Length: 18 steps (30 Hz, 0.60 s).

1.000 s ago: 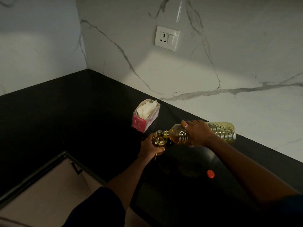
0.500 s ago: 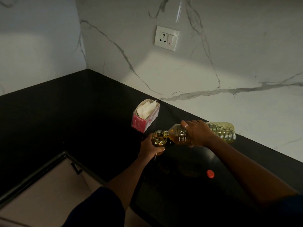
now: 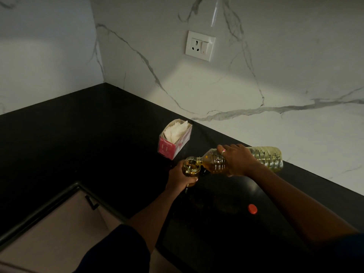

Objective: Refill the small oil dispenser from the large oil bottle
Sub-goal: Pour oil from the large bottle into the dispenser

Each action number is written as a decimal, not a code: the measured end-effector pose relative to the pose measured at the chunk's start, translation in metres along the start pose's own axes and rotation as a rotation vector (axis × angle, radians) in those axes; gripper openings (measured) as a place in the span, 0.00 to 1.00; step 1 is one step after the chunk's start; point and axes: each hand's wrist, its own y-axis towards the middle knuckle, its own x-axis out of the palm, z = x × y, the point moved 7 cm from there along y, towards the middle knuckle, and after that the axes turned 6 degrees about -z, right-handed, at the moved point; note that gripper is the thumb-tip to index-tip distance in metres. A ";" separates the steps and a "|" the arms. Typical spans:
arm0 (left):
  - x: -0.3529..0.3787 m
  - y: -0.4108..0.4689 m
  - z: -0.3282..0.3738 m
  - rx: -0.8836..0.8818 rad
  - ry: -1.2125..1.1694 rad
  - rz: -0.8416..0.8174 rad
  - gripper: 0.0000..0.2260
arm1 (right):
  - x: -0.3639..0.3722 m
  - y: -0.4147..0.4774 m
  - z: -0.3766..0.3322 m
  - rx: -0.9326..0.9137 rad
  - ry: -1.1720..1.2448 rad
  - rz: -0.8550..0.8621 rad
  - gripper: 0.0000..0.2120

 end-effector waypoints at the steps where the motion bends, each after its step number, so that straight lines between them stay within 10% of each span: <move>1: 0.000 0.000 0.000 -0.001 0.000 -0.002 0.34 | 0.000 0.000 0.000 0.002 0.000 0.000 0.49; 18: 0.000 0.002 -0.003 -0.012 -0.001 0.006 0.34 | 0.000 0.001 0.000 0.000 0.005 -0.002 0.48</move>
